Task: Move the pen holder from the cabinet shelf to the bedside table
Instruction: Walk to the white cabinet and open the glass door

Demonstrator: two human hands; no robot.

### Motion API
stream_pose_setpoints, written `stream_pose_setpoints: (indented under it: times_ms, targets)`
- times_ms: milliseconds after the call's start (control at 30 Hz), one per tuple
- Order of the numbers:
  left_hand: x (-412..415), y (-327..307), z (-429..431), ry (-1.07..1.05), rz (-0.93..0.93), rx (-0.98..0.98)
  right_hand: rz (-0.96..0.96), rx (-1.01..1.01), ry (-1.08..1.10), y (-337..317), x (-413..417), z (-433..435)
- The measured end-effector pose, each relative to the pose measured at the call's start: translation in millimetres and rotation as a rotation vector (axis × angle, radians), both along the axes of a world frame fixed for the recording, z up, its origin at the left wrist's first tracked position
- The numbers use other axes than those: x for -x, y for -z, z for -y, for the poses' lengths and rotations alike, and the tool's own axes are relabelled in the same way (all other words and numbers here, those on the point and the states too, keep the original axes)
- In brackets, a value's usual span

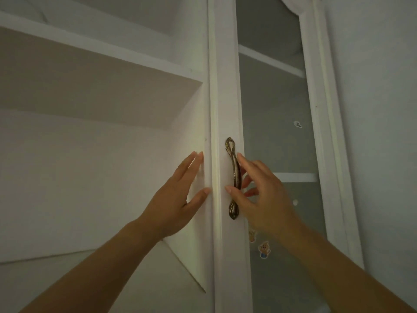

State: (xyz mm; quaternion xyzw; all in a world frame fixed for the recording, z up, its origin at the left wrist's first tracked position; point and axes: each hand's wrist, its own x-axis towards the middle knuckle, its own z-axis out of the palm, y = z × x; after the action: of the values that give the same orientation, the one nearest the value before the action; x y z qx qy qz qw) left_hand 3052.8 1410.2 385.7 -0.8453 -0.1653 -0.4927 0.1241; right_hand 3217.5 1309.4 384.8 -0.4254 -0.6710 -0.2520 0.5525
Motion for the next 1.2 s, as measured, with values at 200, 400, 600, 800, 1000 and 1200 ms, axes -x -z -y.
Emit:
stream_pose_setpoints:
  times_ms: [200,400,600,800,1000,1200]
  targets:
    - [-9.6,8.7,-12.6,0.151,0.048,0.015,-0.070,-0.044,0.105,4.7,13.1,-0.9]
    - [-17.6,13.0,-16.4,0.297,0.075,0.086,-0.161,-0.070,0.181,12.5,21.6,-1.4]
    - [-19.2,14.3,-20.5,0.296,0.103,0.081,-0.160,-0.088,0.252,13.0,26.0,-4.2]
    - [-19.0,13.4,-22.1,0.320,0.100,0.084,-0.187,-0.116,0.265,16.4,28.5,-4.7]
    - [-14.8,15.7,-26.4,0.328,0.083,0.121,-0.260,-0.140,0.160,15.7,33.2,-8.1]
    - [-20.2,16.4,-22.1,0.318,0.090,0.132,-0.315,-0.081,0.130,9.1,32.4,-2.1]
